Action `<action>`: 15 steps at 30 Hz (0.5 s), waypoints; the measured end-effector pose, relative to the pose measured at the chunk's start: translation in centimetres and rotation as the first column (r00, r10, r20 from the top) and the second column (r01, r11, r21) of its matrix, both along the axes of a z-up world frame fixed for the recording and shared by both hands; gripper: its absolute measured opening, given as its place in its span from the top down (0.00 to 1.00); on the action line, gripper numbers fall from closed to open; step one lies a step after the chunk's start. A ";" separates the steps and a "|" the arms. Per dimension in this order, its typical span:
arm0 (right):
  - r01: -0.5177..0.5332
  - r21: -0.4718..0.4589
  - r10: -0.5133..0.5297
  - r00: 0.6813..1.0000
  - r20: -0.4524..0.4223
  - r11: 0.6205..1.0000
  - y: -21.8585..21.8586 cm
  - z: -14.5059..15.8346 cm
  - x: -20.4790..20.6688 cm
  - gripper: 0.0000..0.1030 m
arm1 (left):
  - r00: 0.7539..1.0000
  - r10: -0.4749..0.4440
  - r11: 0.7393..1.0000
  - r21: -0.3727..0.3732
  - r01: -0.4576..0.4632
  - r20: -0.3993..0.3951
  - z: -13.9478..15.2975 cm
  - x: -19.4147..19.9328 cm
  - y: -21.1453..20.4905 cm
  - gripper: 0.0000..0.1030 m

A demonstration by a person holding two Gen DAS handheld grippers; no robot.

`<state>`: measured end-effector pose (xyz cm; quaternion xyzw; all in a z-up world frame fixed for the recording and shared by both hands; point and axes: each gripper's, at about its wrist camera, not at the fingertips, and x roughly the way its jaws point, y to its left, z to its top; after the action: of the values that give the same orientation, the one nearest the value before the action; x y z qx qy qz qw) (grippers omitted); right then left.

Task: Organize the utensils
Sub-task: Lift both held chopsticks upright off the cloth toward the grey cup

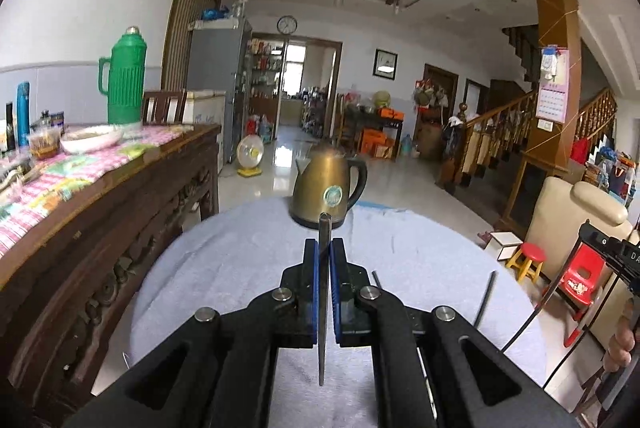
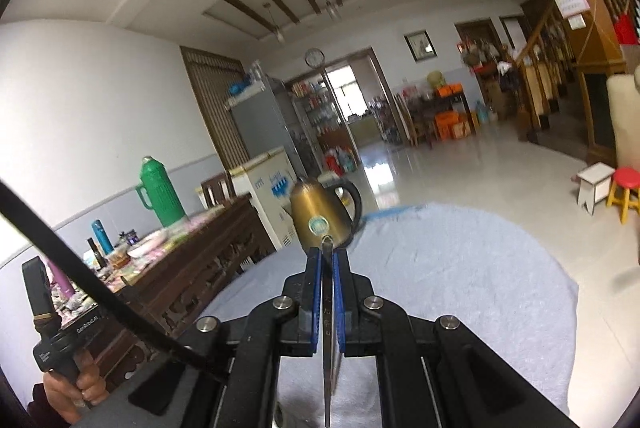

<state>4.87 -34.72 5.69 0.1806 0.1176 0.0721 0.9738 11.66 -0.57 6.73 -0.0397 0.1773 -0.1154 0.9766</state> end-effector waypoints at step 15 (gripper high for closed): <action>-0.039 0.001 0.038 0.978 0.205 0.999 3.2 4.8 -6.9 0.94 | 0.988 -0.097 0.987 -0.114 0.111 0.124 5.7 -6.7 0.6 0.95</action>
<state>-2.06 -31.54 10.50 0.1724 0.0198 0.1094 0.9787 4.99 -0.01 12.41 -0.0822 0.1136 -0.1788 0.9738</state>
